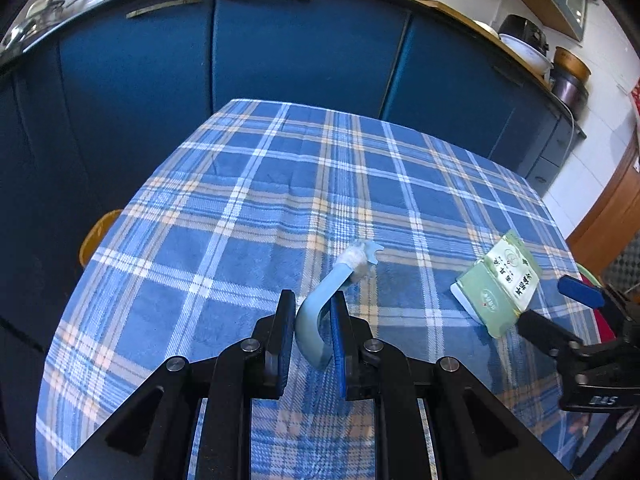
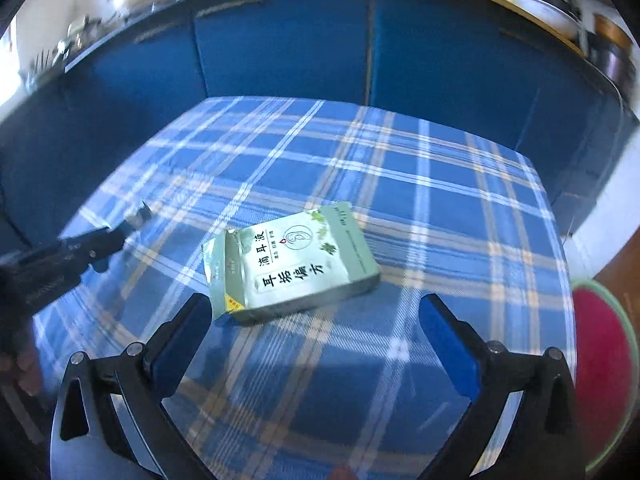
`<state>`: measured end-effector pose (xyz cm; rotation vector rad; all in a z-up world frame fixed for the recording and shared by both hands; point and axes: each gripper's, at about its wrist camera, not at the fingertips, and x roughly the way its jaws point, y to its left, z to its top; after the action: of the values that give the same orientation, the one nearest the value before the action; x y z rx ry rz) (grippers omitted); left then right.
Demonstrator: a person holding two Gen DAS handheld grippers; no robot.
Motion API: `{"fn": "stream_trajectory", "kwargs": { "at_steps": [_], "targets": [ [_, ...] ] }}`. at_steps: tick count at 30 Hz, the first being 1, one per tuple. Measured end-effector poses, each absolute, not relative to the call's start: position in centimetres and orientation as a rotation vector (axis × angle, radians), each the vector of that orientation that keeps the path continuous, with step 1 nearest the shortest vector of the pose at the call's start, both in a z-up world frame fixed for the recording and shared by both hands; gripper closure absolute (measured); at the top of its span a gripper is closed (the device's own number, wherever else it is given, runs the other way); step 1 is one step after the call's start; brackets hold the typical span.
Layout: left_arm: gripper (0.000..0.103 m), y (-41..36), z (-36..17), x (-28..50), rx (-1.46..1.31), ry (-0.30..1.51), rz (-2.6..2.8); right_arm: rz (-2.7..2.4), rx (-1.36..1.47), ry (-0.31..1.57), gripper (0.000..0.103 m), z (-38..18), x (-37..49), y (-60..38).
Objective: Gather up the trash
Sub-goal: 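Grasp the green medicine box with the right tool while the left tool holds the hook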
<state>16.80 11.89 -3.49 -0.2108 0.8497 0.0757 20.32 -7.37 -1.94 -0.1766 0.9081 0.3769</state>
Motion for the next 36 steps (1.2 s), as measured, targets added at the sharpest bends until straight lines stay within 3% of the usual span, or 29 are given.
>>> {"fn": "stream_trajectory", "kwargs": {
  "at_steps": [13,18,19,36],
  "targets": [
    [0.085,12.0,-4.0,17.1,-0.233,0.857,0.059,0.424,-0.237,0.976,0.002,-3.5,22.2,-5.6],
    [0.085,11.9,-3.5,16.7,-0.235,0.842,0.050,0.403,-0.177,0.976,0.007,-3.3,21.7,-6.6],
    [0.085,11.8,-3.4,16.7,-0.237,0.840,0.047,0.404,-0.154,0.971,0.012,-3.1,21.5,-7.0],
    [0.085,8.8,-0.8,15.2,-0.217,0.794,-0.032,0.354,0.021,0.881,0.014,0.3,17.0,-12.4]
  ]
}}
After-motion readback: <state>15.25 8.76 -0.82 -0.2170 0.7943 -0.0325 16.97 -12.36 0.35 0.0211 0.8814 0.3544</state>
